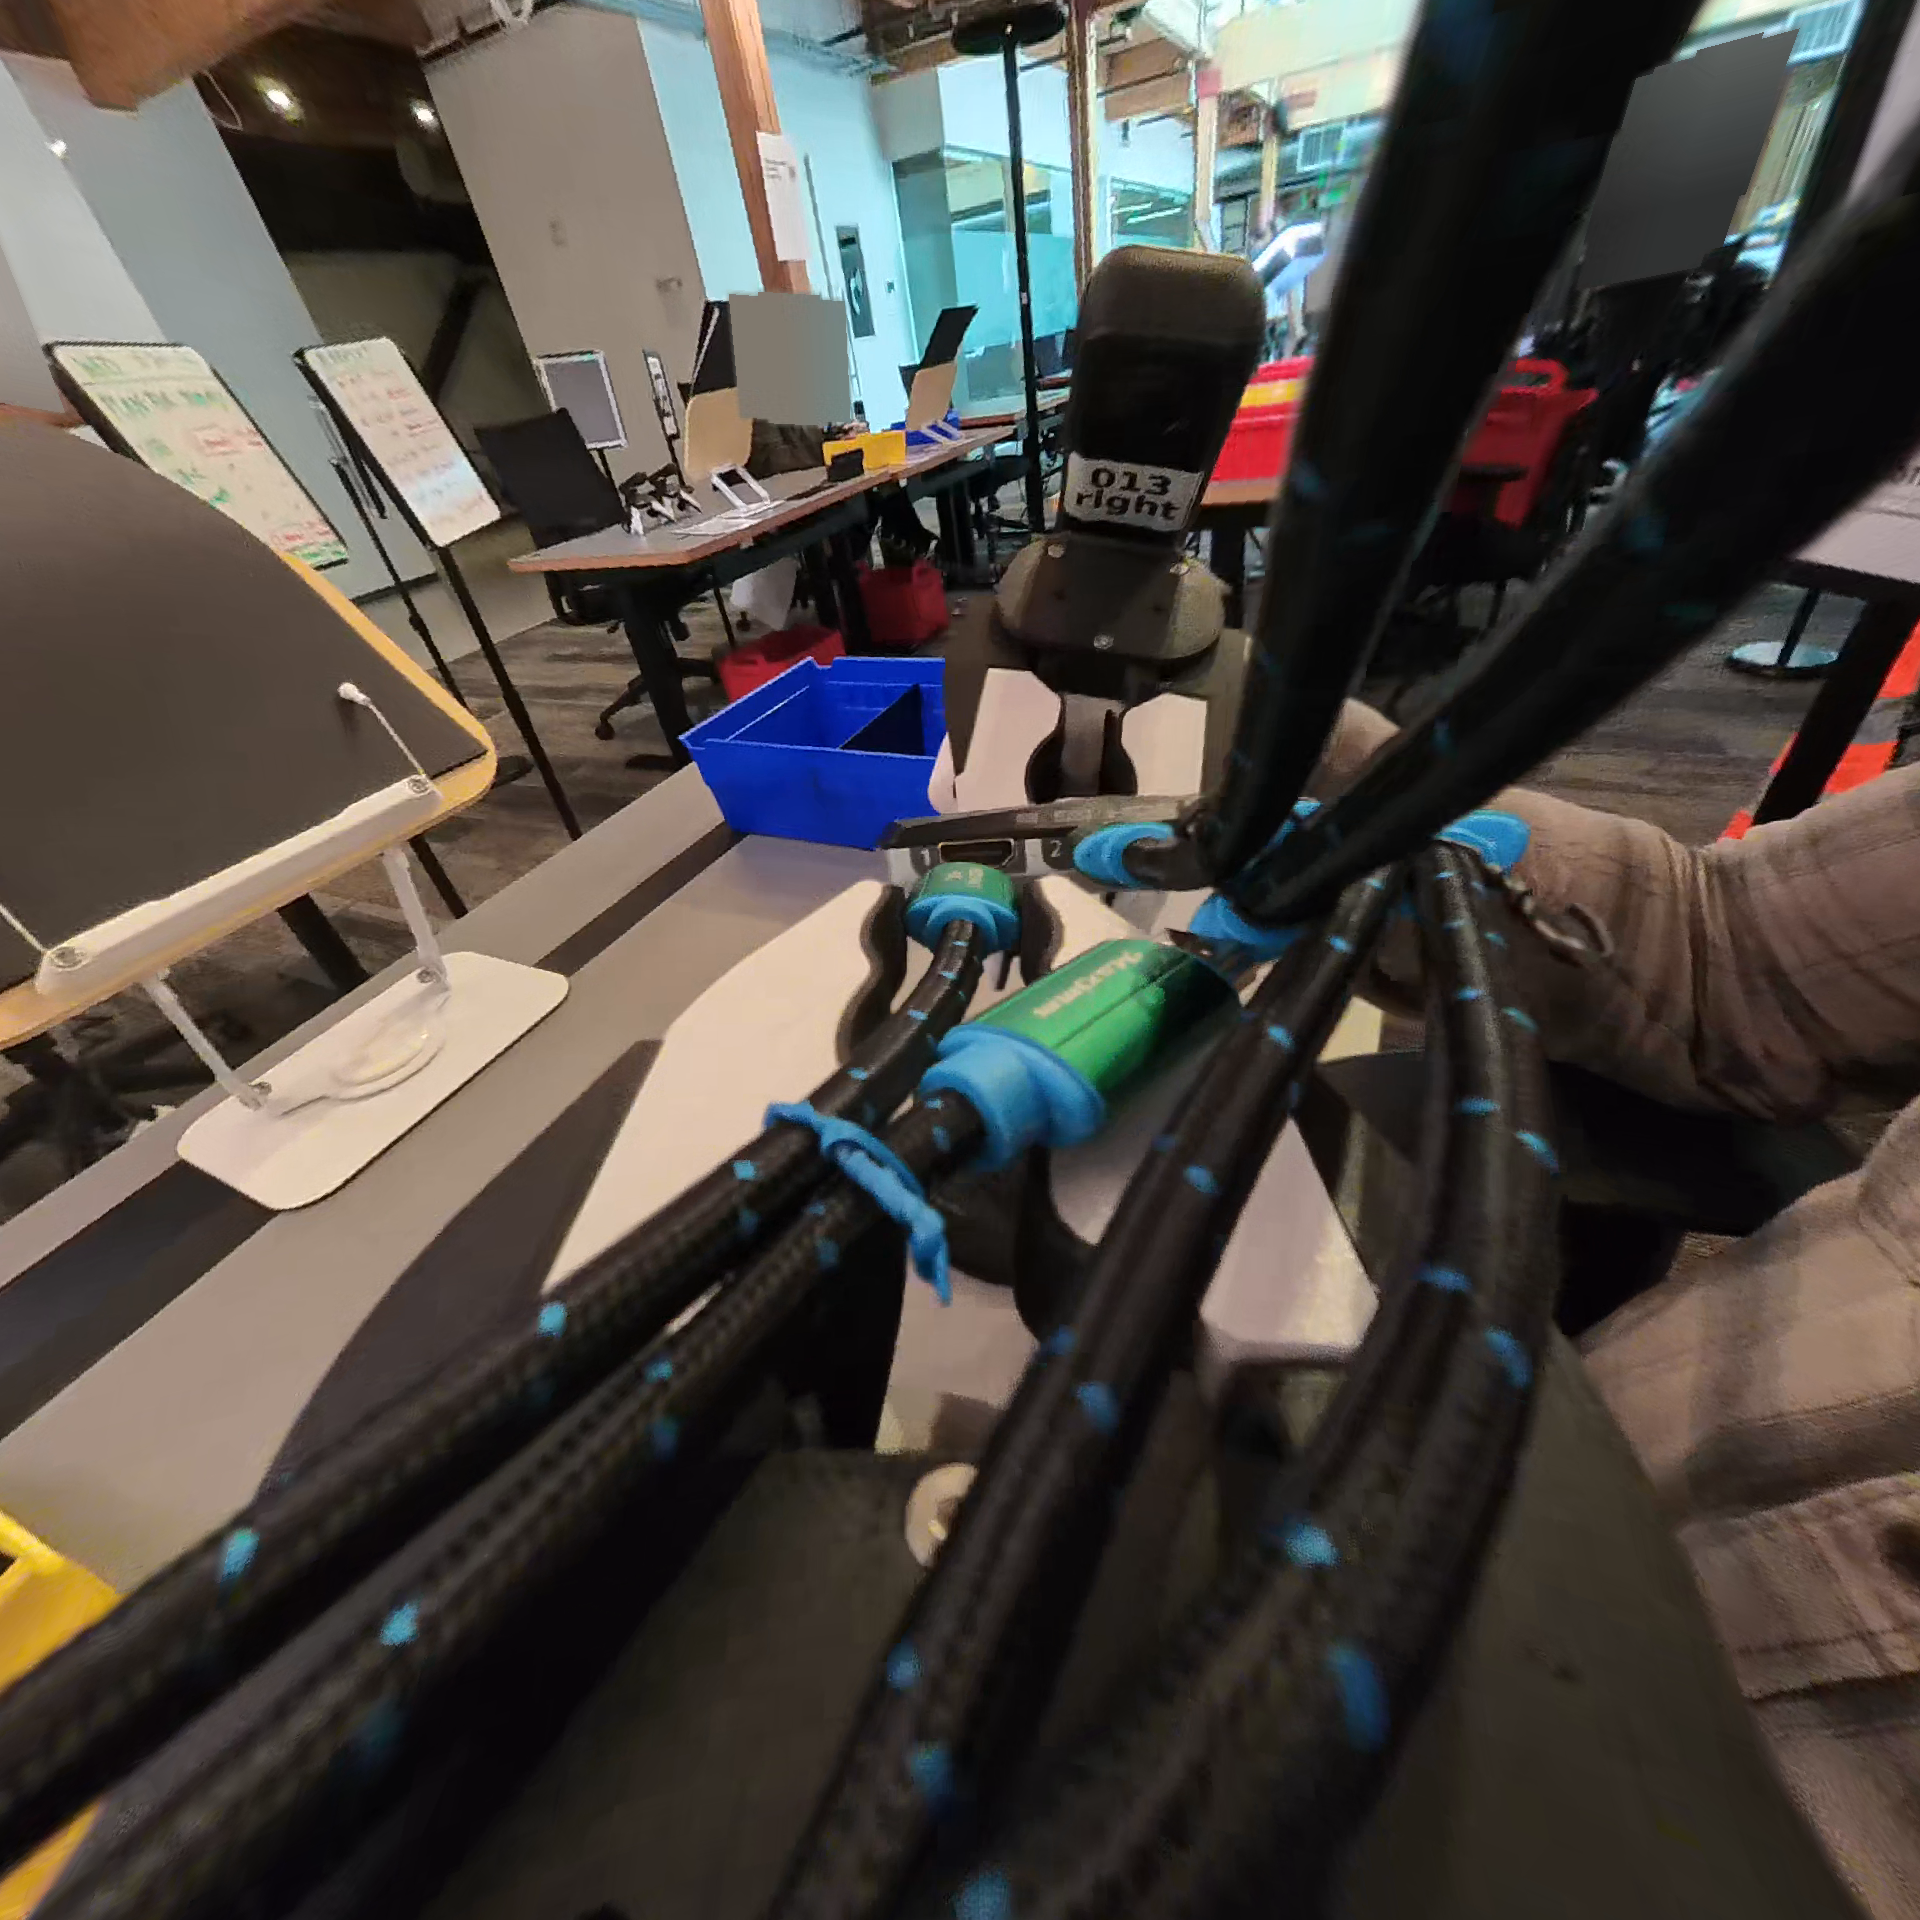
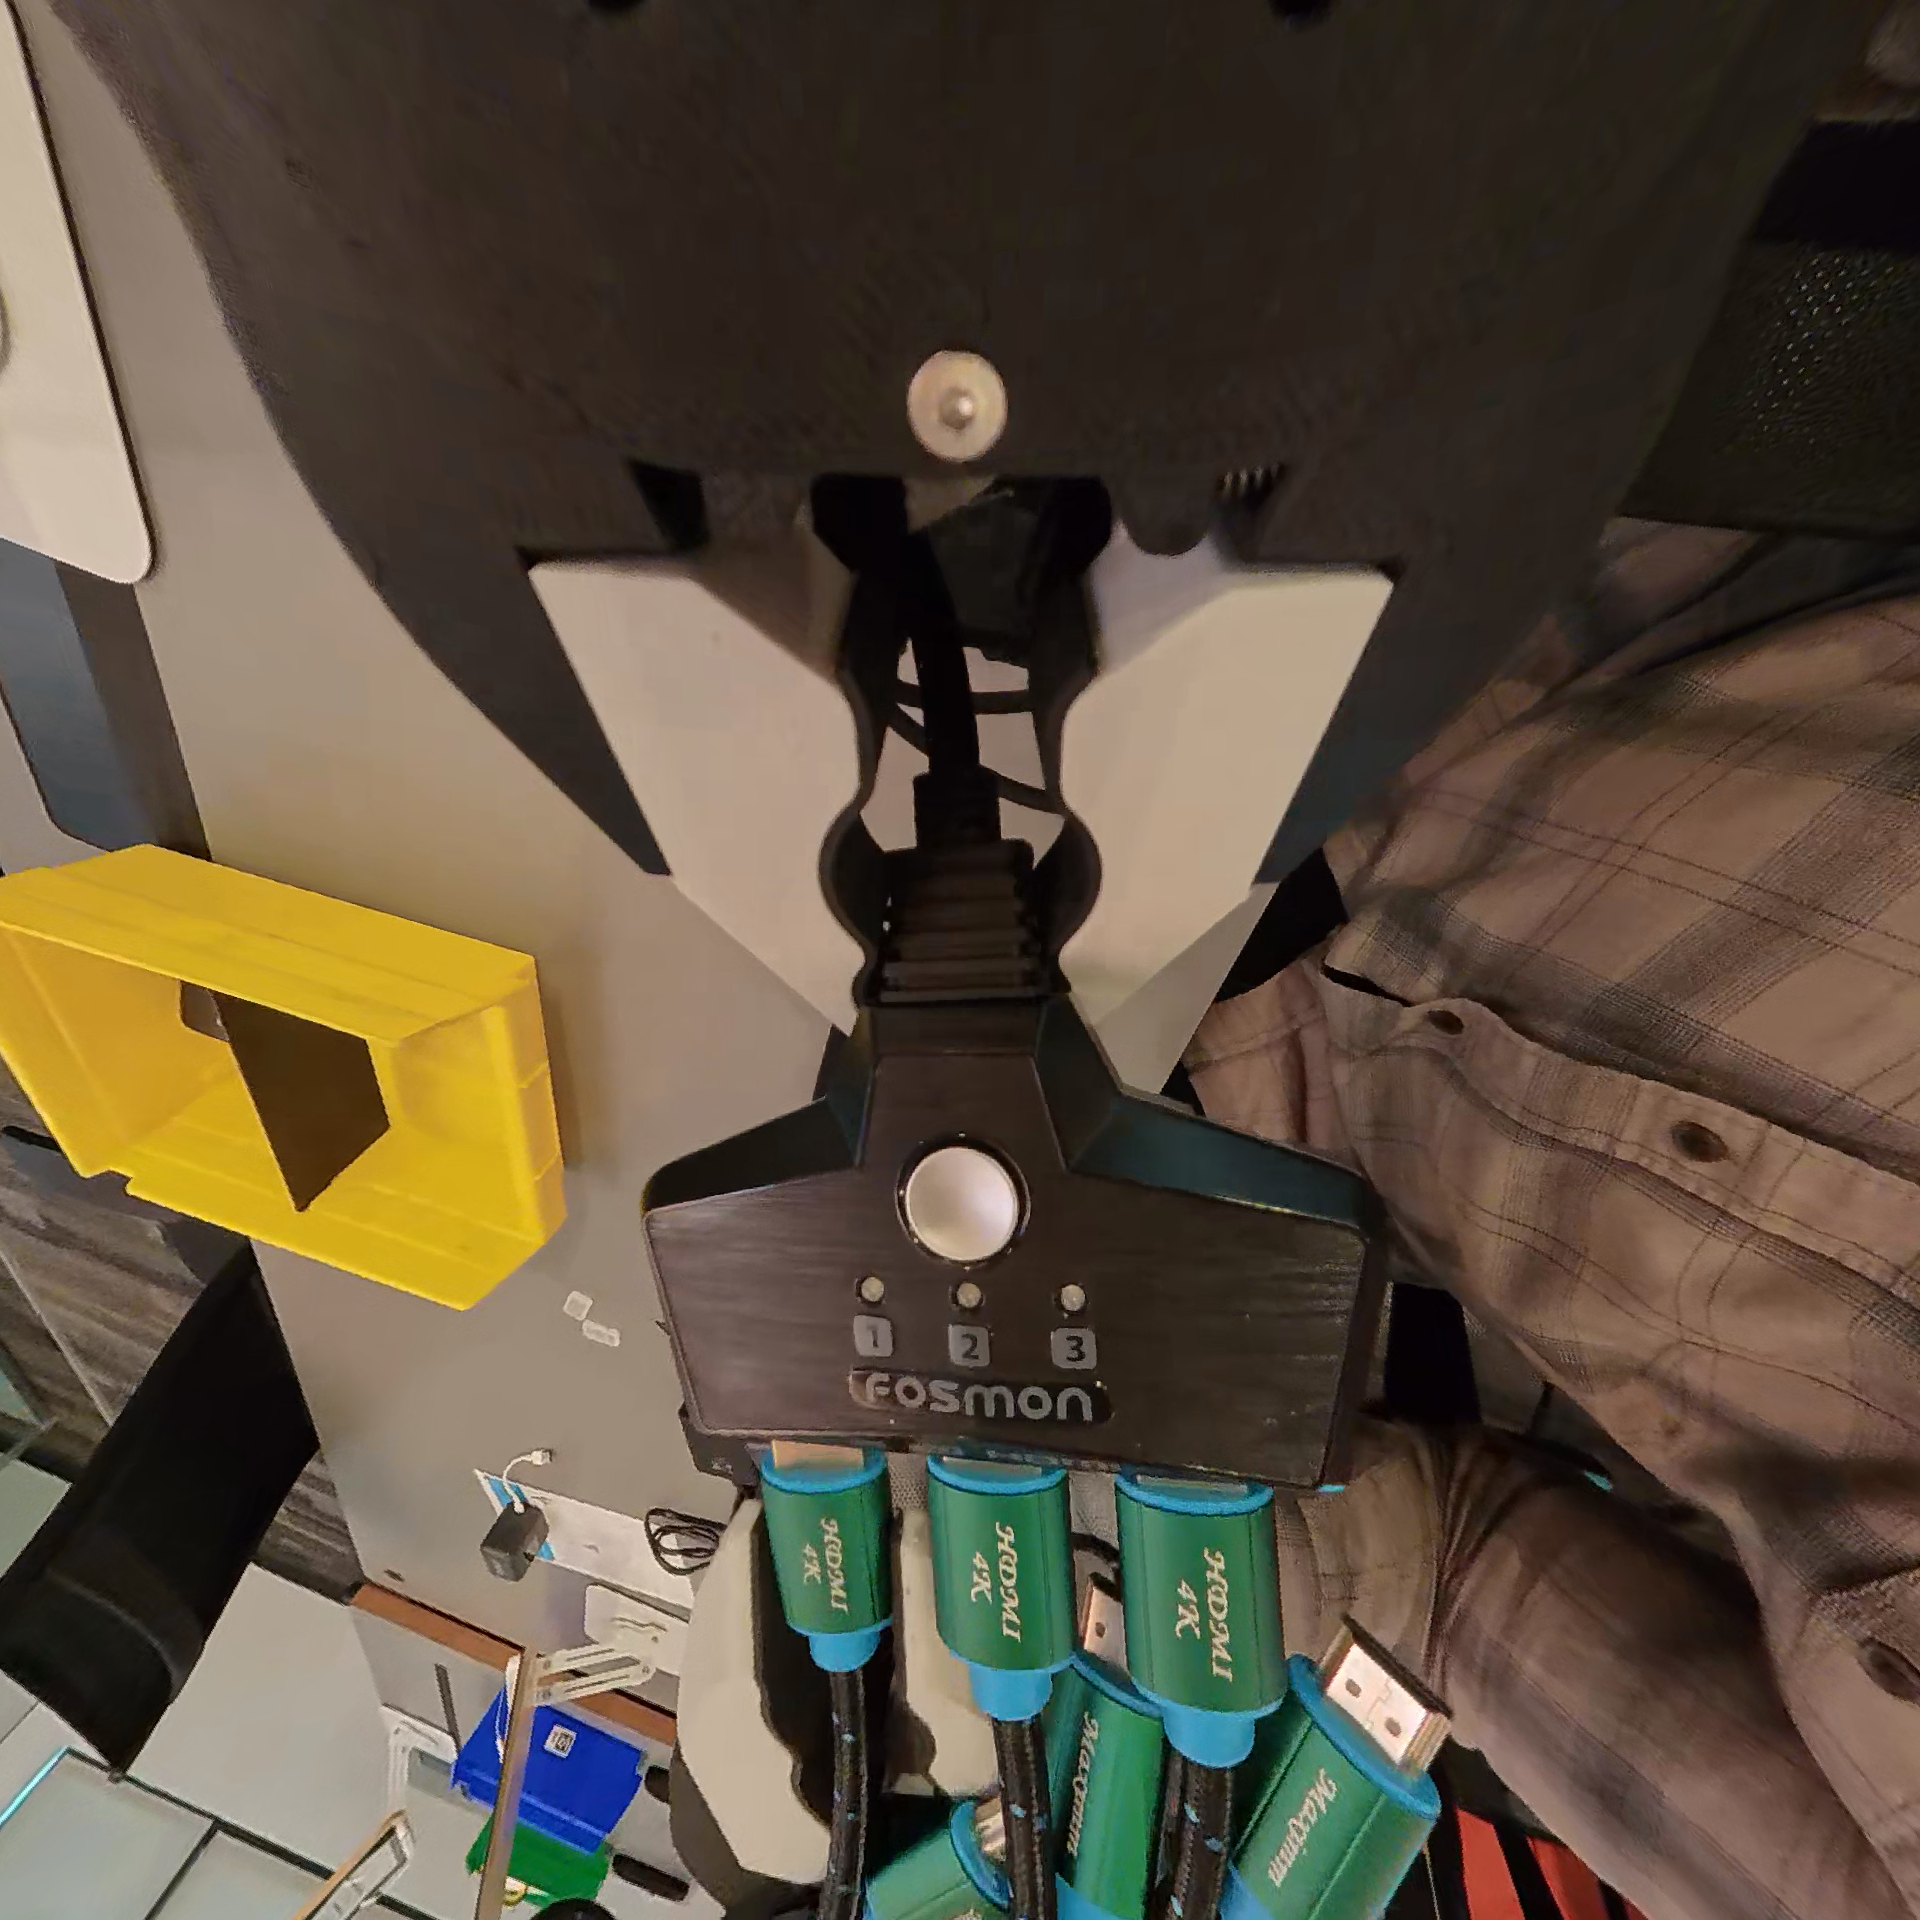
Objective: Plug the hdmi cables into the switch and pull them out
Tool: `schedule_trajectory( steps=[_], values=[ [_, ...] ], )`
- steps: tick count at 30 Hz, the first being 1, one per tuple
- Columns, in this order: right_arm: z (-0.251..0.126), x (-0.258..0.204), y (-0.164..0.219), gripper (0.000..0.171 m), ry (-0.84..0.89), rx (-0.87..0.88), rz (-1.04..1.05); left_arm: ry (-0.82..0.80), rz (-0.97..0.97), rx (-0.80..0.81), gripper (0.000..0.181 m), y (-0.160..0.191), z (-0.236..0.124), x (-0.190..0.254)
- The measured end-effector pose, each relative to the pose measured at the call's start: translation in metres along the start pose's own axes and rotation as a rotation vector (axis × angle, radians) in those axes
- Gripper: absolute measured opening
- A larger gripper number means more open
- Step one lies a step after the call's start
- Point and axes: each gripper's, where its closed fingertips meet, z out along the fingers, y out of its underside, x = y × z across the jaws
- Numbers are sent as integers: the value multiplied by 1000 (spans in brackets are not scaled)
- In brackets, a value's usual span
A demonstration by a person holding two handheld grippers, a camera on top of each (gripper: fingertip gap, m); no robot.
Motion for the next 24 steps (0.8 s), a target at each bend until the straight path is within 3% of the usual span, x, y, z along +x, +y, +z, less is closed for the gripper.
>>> schedule_trajectory(
  steps=[7,24],
  values=[
    [0,-4,0,21,-13,-12,0,23,-12,66,20,-6,0,4],
    [4,-4,0,21,22,-77,-22,83,-114,40,21,-6,-3,5]
  ],
)
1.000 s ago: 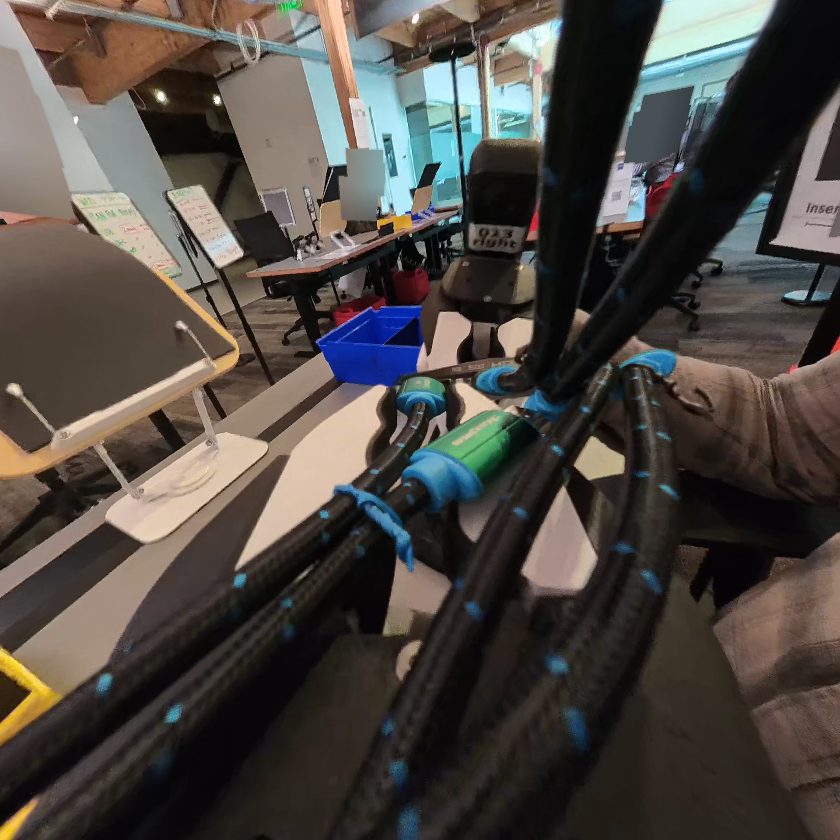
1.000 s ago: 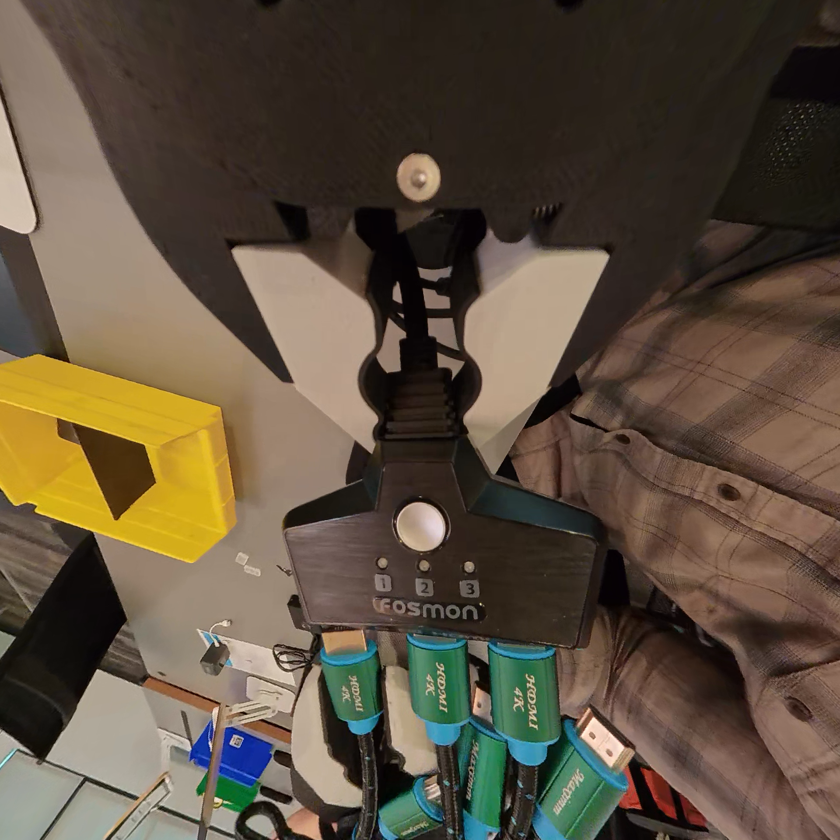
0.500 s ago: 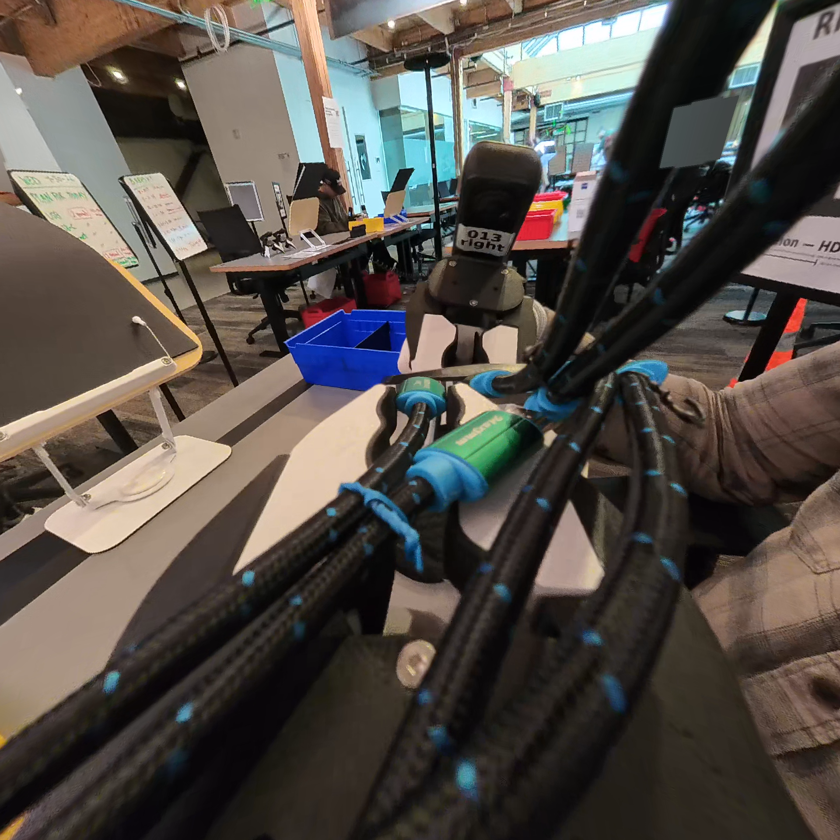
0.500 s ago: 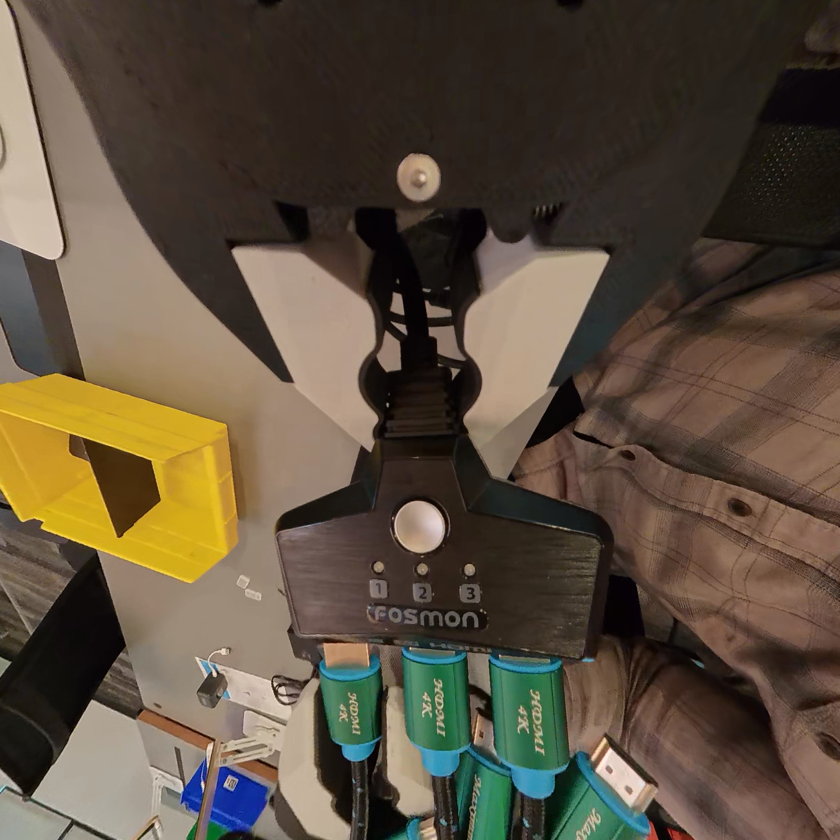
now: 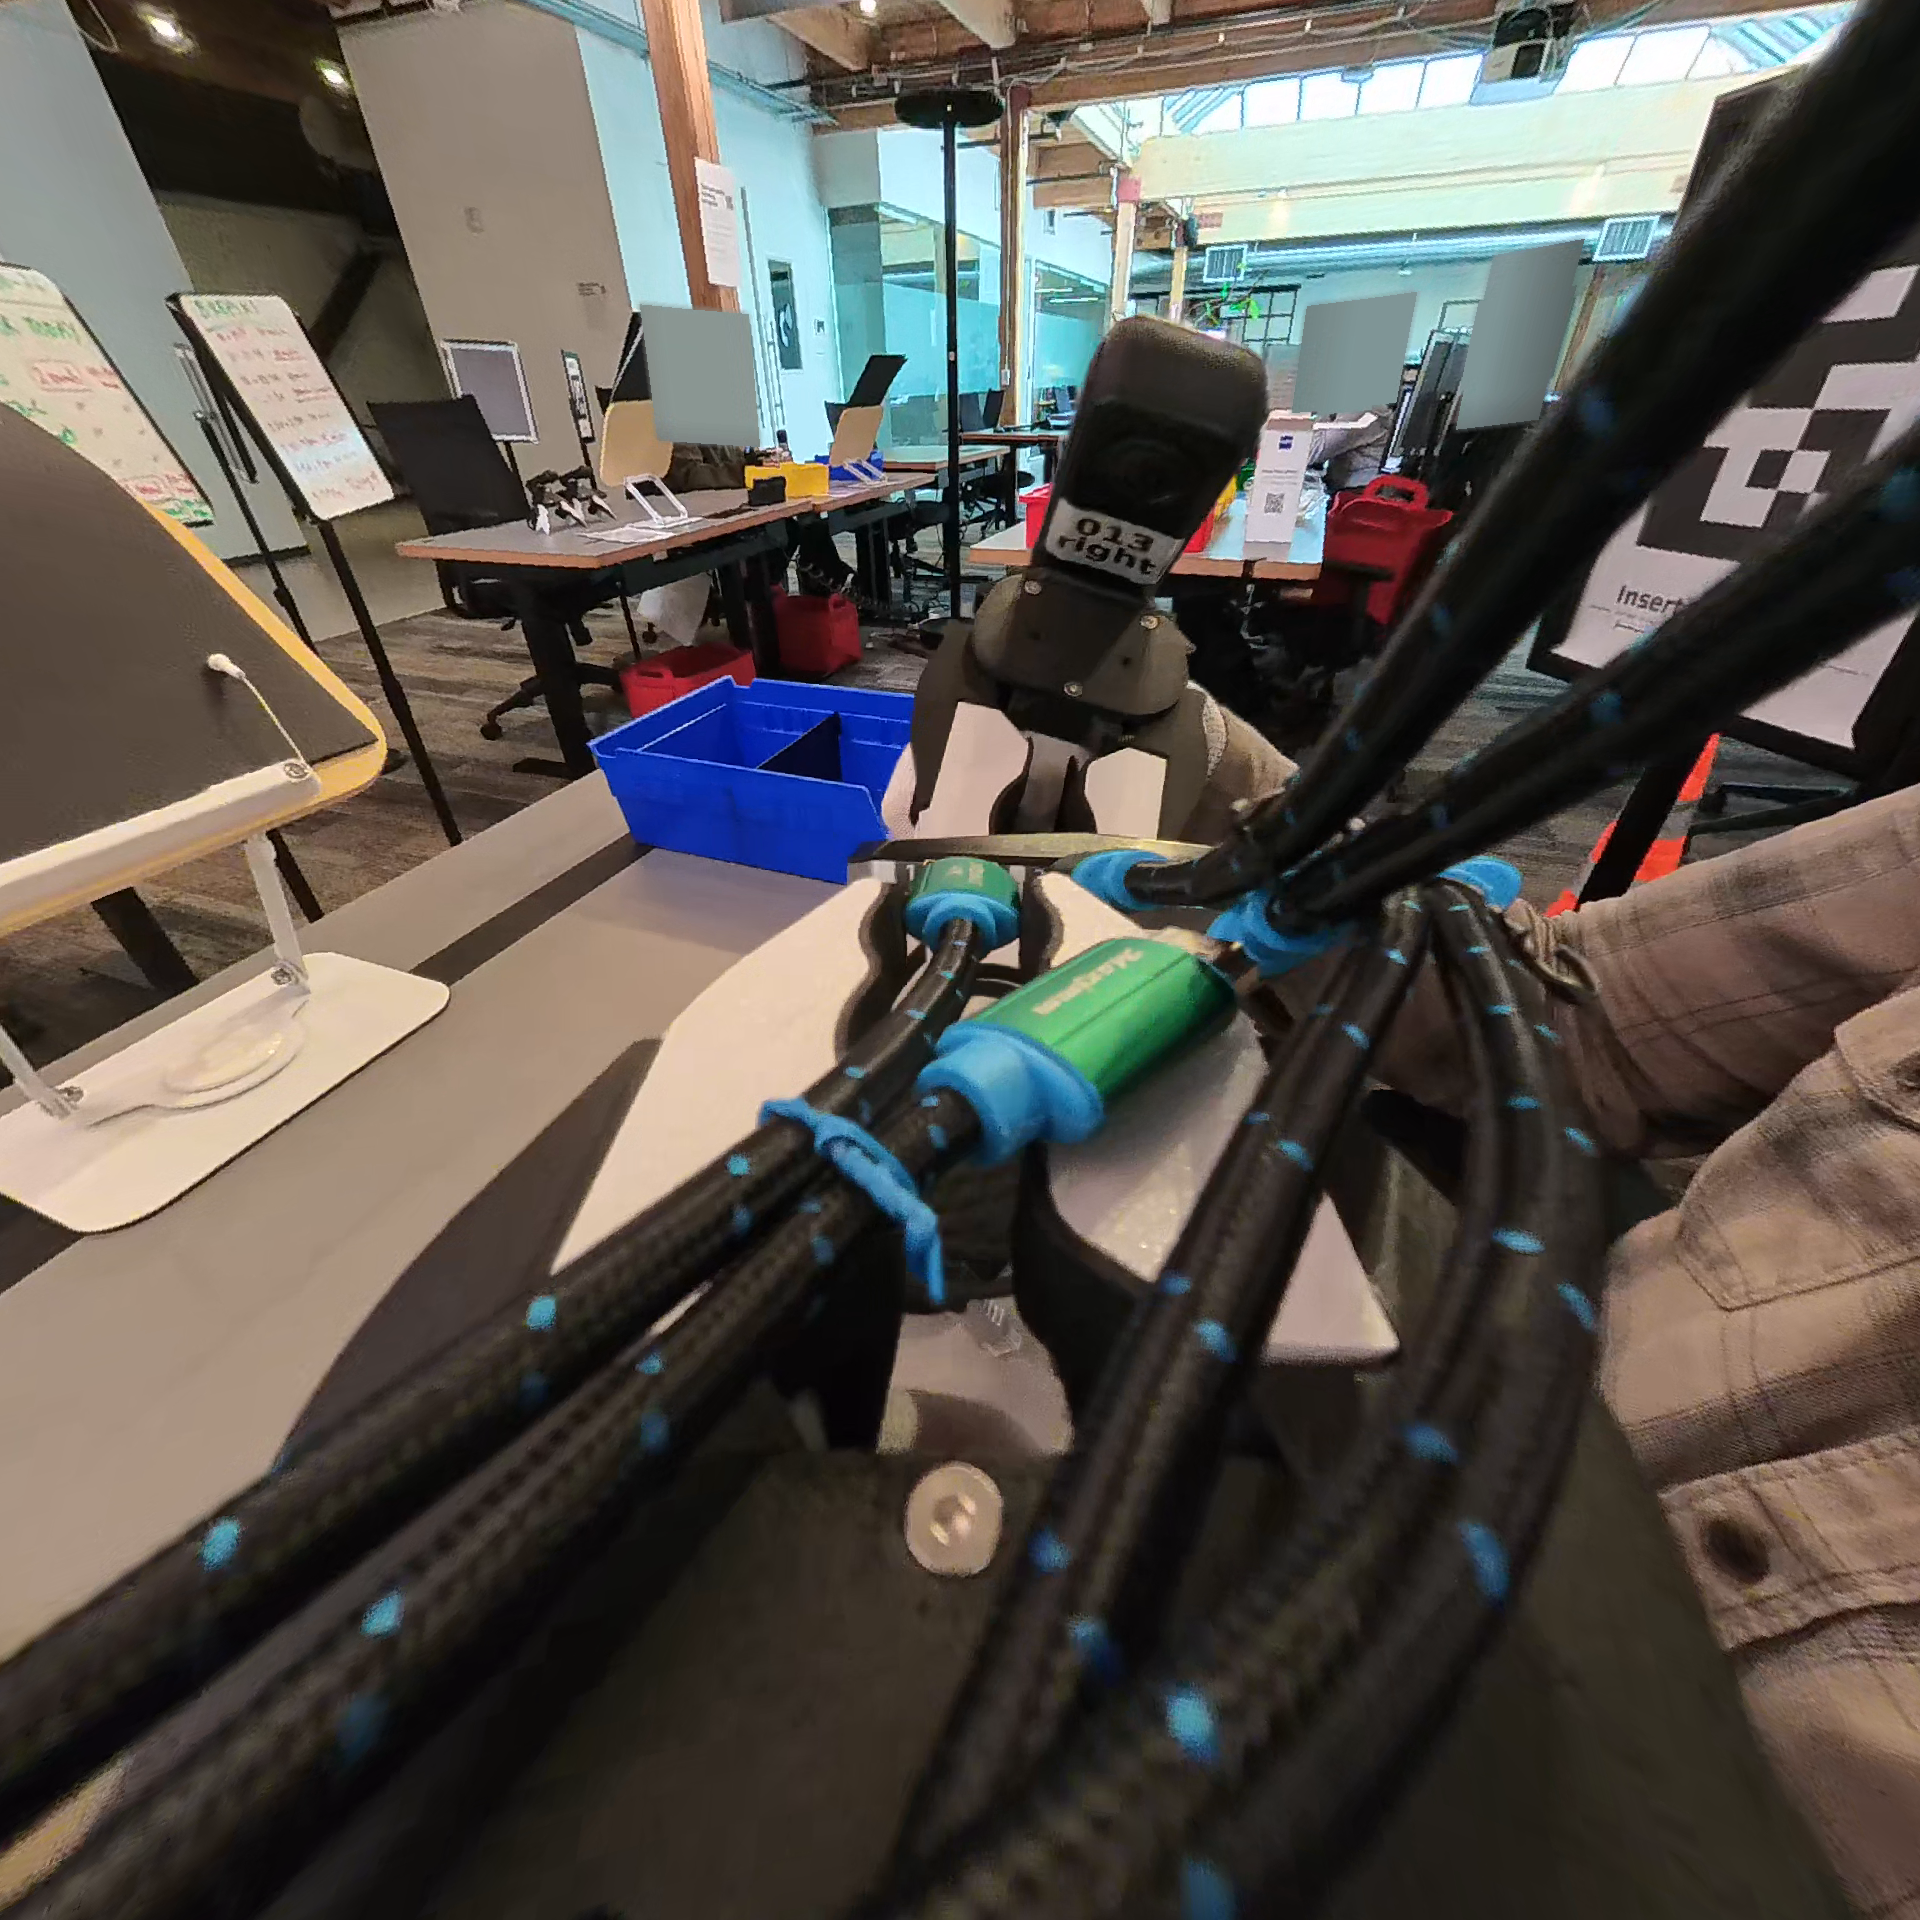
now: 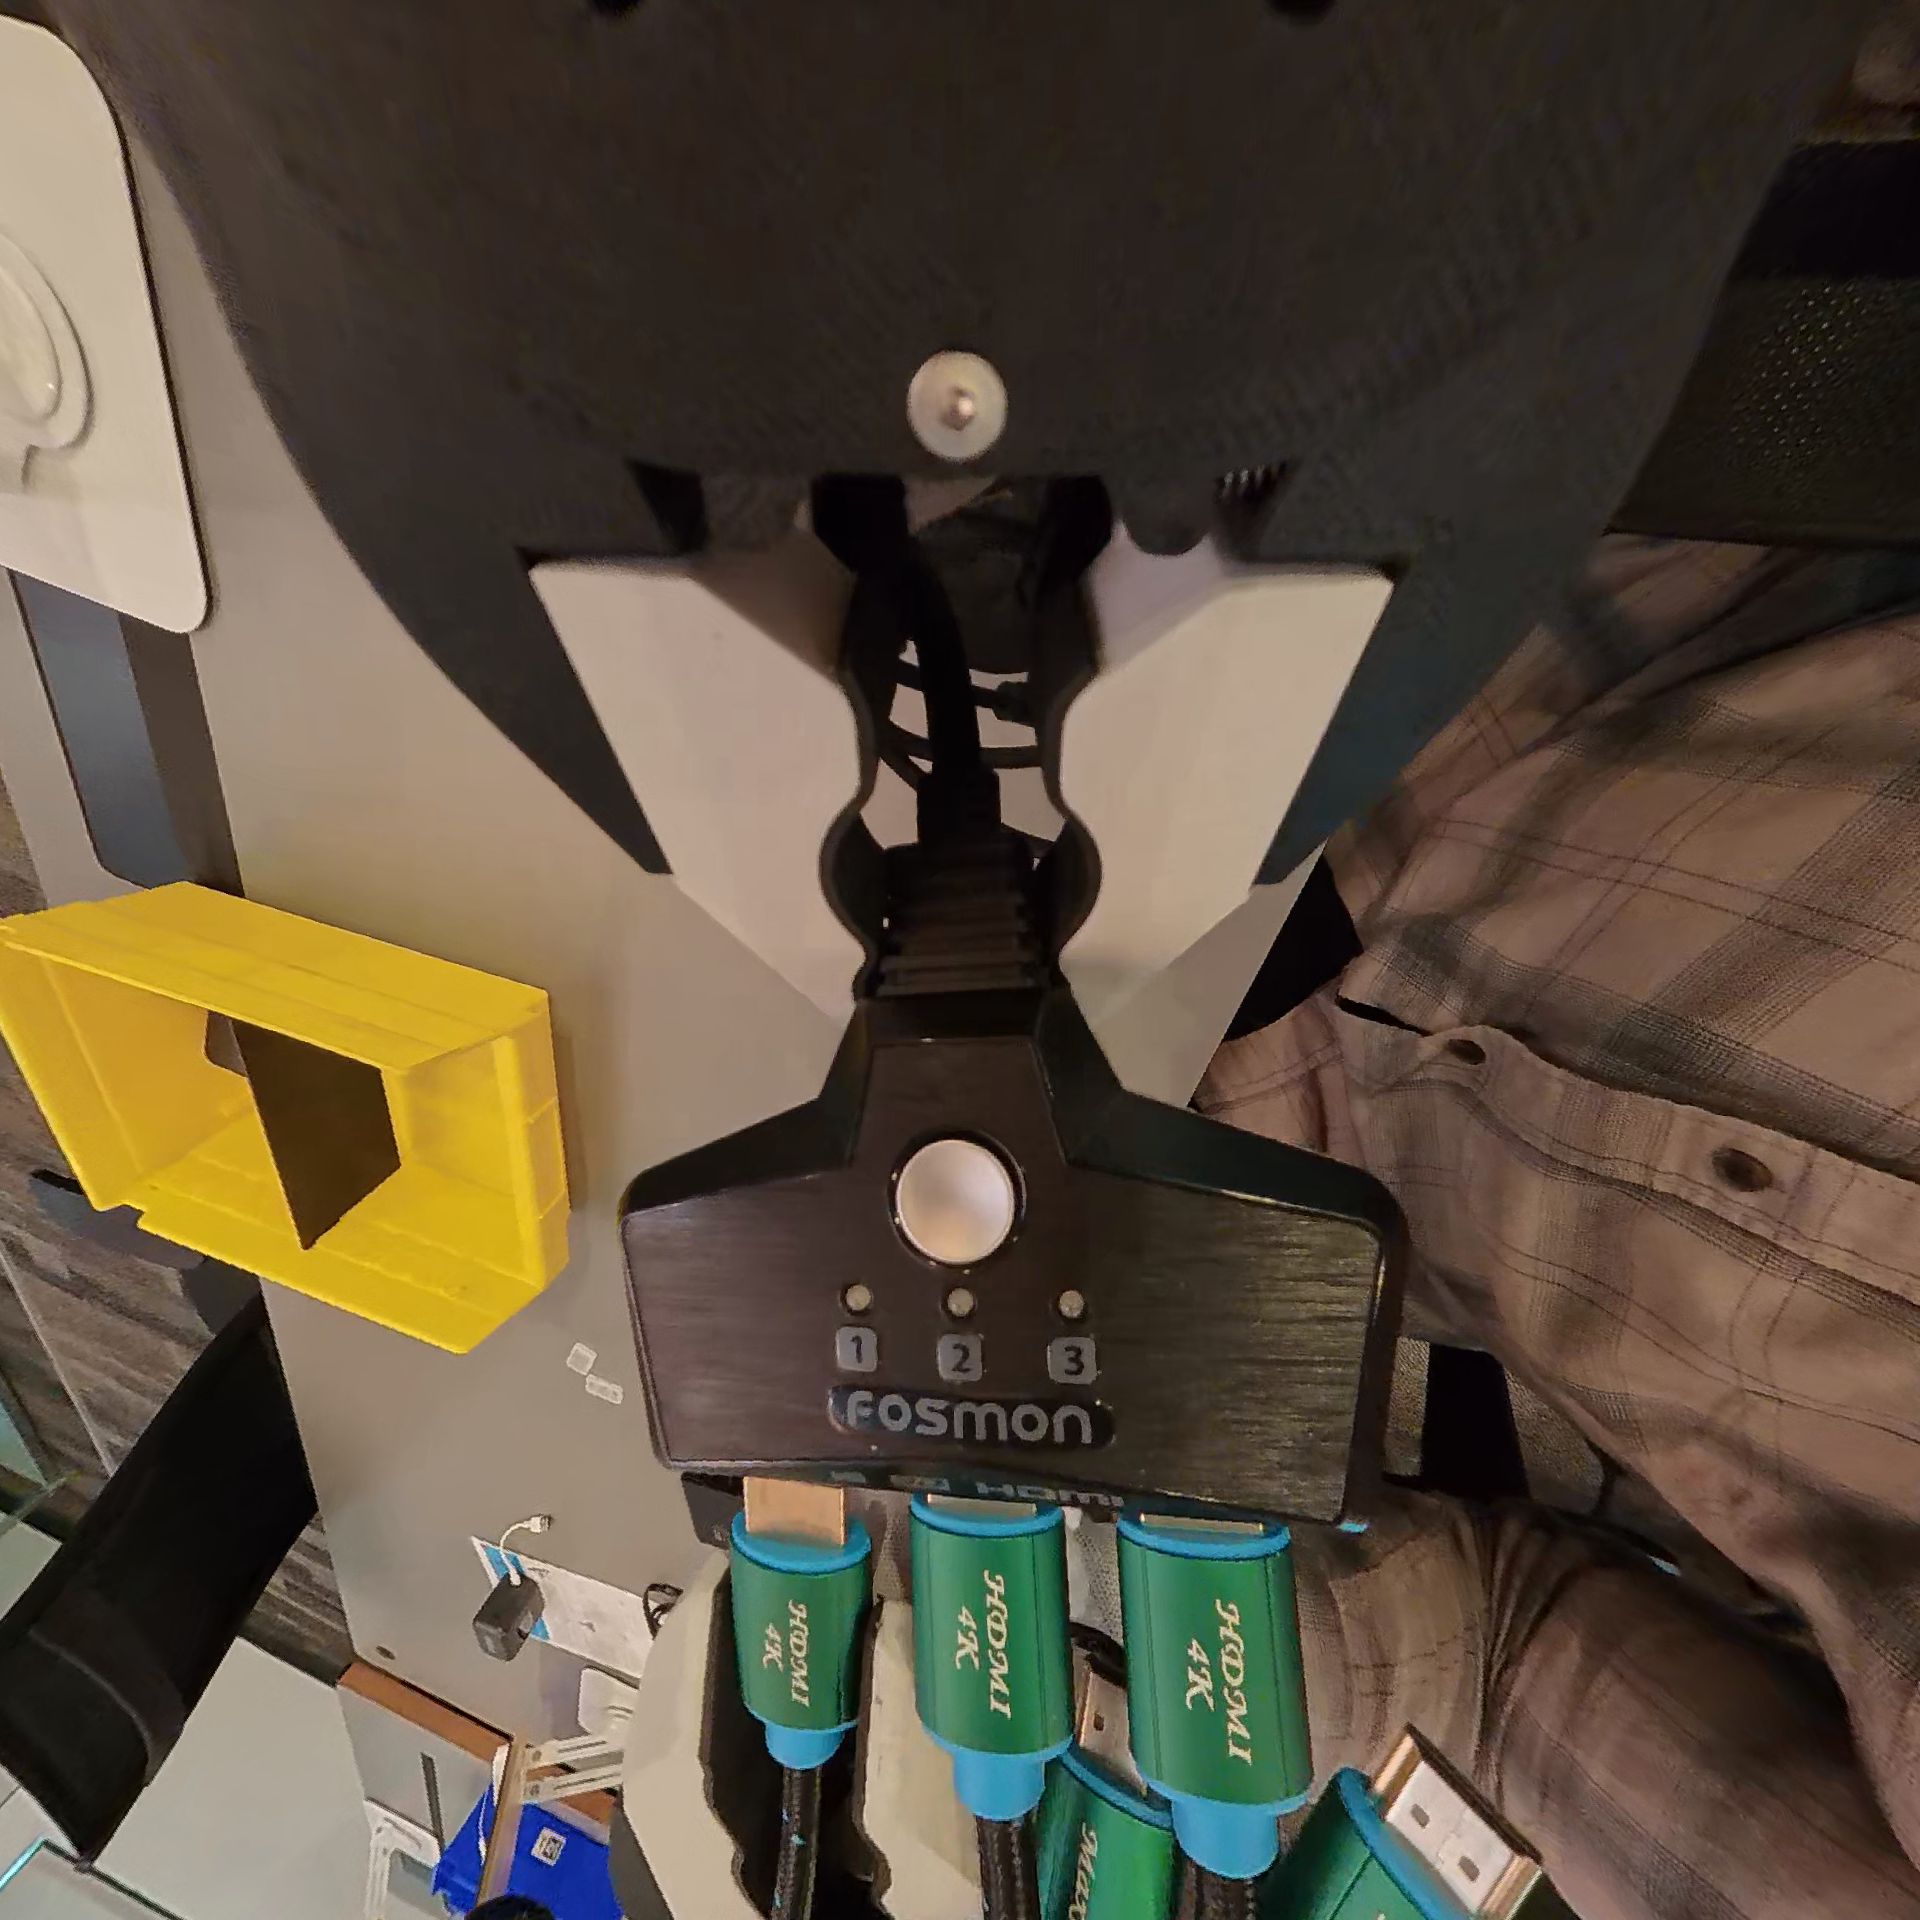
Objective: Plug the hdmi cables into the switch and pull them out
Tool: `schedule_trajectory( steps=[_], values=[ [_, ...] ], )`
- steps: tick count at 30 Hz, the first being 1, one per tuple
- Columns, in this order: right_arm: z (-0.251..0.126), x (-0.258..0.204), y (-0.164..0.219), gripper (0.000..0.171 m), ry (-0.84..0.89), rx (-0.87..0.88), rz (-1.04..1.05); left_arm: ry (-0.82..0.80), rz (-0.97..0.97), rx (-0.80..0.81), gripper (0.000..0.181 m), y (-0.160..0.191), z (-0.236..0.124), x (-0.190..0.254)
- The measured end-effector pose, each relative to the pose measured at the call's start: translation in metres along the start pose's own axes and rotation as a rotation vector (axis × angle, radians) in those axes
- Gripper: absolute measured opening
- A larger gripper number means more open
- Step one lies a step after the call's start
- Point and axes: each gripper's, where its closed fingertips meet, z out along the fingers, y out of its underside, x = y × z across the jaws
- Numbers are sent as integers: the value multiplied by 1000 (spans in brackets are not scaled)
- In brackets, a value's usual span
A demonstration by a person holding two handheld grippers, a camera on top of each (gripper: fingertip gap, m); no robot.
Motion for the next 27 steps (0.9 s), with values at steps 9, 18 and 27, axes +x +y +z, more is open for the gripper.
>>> schedule_trajectory(
  steps=[9,18,27],
  values=[
    [-2,0,3,21,31,-66,-22,8,-26,-20,20,3,1,-1],
    [-6,-5,8,21,65,-194,-59,26,-7,-62,20,6,0,4],
    [10,1,25,21,-22,-105,24,-24,63,-130,21,24,3,-12]
  ],
)
